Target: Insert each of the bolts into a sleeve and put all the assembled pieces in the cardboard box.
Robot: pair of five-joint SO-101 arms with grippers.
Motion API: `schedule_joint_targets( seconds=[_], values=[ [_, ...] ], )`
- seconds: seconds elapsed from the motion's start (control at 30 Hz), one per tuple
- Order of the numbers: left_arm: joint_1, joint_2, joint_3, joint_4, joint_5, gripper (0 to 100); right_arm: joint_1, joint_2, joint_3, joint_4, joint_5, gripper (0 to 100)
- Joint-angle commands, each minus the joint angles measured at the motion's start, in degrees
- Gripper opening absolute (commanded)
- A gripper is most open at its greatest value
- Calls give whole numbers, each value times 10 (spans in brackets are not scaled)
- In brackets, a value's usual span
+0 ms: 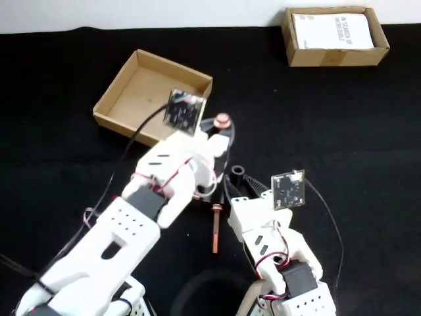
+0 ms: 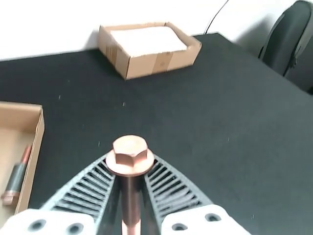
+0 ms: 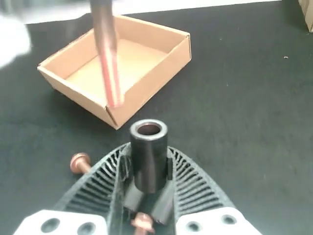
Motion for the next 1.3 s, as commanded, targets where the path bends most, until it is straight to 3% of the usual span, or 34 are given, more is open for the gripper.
schedule_joint_targets(
  seconds=[0.0,0.17,0.3,1.27],
  values=[
    [11,5,-72,11,4,8,-5,-8,7,-17,0,6],
    [51,5,-98,83,14,8,-5,-8,7,-20,0,6],
    [65,7,-101,84,70,8,-5,-8,20,-23,0,6],
    [45,72,-87,49,68,8,-4,-8,36,-37,-1,6]
  ],
)
